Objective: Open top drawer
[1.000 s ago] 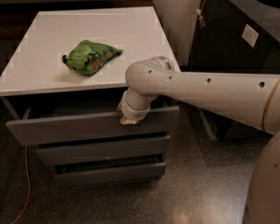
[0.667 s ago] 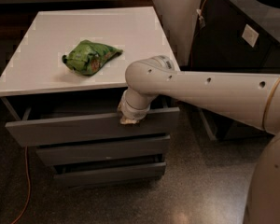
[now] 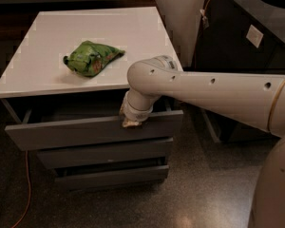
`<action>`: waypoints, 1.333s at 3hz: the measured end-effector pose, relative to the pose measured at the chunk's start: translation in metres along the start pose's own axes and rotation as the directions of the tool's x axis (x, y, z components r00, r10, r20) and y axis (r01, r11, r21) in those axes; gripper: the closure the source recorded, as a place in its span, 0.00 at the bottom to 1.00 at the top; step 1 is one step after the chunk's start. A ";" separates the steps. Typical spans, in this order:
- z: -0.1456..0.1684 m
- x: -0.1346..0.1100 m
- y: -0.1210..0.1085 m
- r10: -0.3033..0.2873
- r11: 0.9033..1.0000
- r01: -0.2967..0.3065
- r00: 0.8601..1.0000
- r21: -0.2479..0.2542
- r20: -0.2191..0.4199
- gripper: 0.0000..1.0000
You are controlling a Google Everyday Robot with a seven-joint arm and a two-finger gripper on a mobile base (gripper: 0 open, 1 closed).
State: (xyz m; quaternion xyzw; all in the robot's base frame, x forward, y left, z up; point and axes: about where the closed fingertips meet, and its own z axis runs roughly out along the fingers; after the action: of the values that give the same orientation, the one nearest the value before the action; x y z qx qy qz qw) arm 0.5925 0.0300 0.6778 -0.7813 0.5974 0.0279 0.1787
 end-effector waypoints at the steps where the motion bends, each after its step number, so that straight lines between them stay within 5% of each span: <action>1: 0.000 0.000 0.000 0.000 1.000 0.000 1.000 0.000 0.000 1.00; 4: -0.001 0.000 0.001 0.000 1.000 0.000 1.000 0.000 0.002 1.00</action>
Offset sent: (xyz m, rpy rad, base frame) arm -0.1618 -0.0318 0.0922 0.2978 0.1038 0.0646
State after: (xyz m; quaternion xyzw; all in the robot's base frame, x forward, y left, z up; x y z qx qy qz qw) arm 0.5913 0.0298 0.6791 -0.7813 0.5972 0.0289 0.1793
